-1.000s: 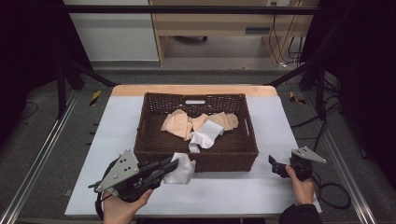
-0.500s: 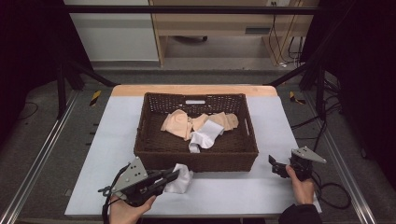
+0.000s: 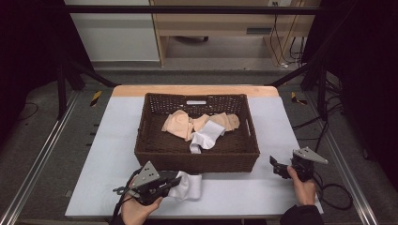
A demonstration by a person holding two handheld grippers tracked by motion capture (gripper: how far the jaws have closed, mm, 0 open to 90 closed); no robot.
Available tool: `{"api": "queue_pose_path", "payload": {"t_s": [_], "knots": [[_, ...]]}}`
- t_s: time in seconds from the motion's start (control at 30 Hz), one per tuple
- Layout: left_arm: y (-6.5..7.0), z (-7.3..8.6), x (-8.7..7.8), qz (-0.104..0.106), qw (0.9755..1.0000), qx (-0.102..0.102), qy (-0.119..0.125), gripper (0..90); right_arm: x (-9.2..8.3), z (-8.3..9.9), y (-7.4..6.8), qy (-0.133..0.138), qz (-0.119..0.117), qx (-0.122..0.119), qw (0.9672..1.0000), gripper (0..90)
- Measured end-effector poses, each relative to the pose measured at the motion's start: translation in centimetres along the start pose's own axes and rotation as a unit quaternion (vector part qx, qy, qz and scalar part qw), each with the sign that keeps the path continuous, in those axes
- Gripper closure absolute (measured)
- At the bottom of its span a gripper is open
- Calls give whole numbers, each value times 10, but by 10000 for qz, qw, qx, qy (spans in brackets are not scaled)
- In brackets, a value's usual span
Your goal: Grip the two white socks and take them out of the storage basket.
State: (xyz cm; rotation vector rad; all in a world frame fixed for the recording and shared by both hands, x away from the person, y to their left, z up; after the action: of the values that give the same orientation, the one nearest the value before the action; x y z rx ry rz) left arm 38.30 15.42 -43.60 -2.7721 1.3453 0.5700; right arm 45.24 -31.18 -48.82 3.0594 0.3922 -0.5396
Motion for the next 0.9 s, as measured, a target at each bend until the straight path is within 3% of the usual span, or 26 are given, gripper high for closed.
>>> {"api": "queue_pose_path", "payload": {"t_s": [0.2,0.33,0.37,0.47,0.67,0.9], "knots": [[-10,14,7,-184,9994,-82,-292,782,0,0,0,5,-1,14,10000,42],[-12,21,11,-293,9983,-175,-473,600,-1,0,0,9,-4,15,10000,42],[-11,19,9,-347,9985,-213,-377,511,-1,0,0,8,-9,15,10000,42],[-8,14,6,-357,9989,-229,-221,429,0,0,0,7,-14,17,10000,42],[6,-7,-8,-292,9991,-170,248,424,0,0,0,4,-15,17,10000,42],[10,-43,-14,-374,9966,-39,732,429,-1,0,0,8,13,14,10000,42]]}}
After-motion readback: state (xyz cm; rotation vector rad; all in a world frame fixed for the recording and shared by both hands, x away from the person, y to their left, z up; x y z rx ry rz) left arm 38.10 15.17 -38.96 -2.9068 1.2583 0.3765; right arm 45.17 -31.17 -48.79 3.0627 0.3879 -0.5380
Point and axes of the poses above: each handheld gripper's, and its own axes: x roughly forward along the jaws, z roughly out of its underside, y roughly to its right, the point moved 1 cm from there along x, roughly forward along the jaws, and after that the axes turned 10 degrees about y, right-handed, at the moved point
